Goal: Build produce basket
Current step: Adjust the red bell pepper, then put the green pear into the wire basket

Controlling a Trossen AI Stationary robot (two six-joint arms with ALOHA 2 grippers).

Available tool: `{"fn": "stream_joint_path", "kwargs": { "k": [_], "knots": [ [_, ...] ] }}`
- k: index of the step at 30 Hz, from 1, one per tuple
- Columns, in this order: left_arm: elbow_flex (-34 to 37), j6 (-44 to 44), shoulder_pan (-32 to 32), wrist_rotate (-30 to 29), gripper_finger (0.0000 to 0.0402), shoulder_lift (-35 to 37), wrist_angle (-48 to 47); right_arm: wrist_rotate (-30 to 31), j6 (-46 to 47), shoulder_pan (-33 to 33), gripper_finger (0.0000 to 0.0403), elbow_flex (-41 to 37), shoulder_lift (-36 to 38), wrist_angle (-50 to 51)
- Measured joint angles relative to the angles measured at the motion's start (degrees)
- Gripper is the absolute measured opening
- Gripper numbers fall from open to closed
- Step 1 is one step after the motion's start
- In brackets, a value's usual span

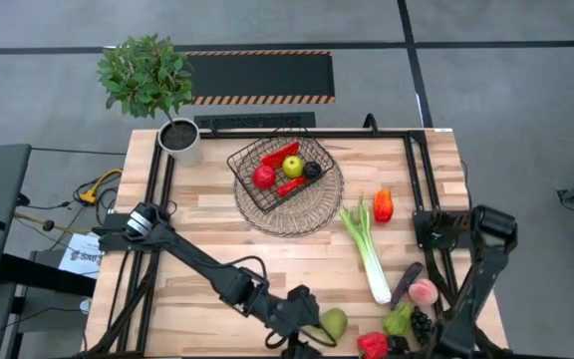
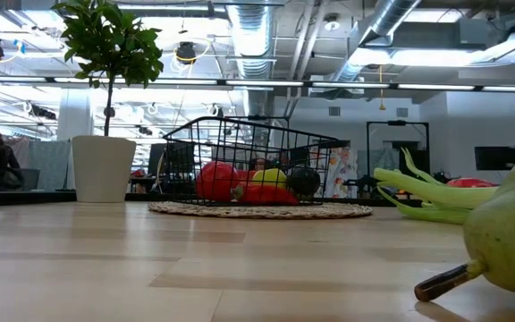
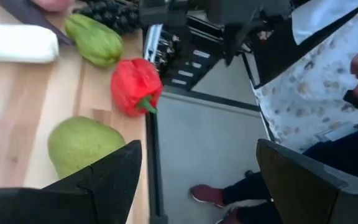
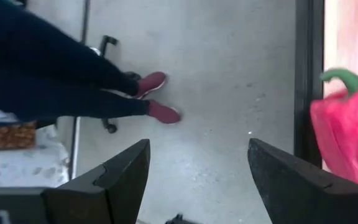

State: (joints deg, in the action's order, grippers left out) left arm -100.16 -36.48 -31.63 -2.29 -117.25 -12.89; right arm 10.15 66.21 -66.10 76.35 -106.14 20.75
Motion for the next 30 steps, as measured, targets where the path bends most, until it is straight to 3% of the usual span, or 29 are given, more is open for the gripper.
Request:
{"fn": "stream_joint_path", "kwargs": {
  "k": [8,14,19,25,30],
  "knots": [
    [0.0,-0.63,-2.26,-1.08,0.0302,0.0,-0.27,-1.0,-2.19,4.93,0.0291,1.43,-6.07,3.48],
    [0.0,-0.67,-3.73,-4.06,0.0302,0.0,-0.28,-2.31,-2.22,9.66,0.0291,1.38,-7.61,16.22],
    [0.0,0.6,-5.2,-9.89,0.0302,0.0,-0.79,-1.51,-4.03,14.31,0.0291,1.38,-7.04,28.36],
    [0.83,2.35,-6.0,-20.34,0.0302,0.0,-1.64,2.73,-3.52,17.2,0.0291,1.34,-2.4,31.09],
    [3.16,0.82,-5.67,-21.19,0.0303,-0.02,-1.11,11.43,3.71,15.53,0.0291,1.36,3.79,30.29]
  ]
}}
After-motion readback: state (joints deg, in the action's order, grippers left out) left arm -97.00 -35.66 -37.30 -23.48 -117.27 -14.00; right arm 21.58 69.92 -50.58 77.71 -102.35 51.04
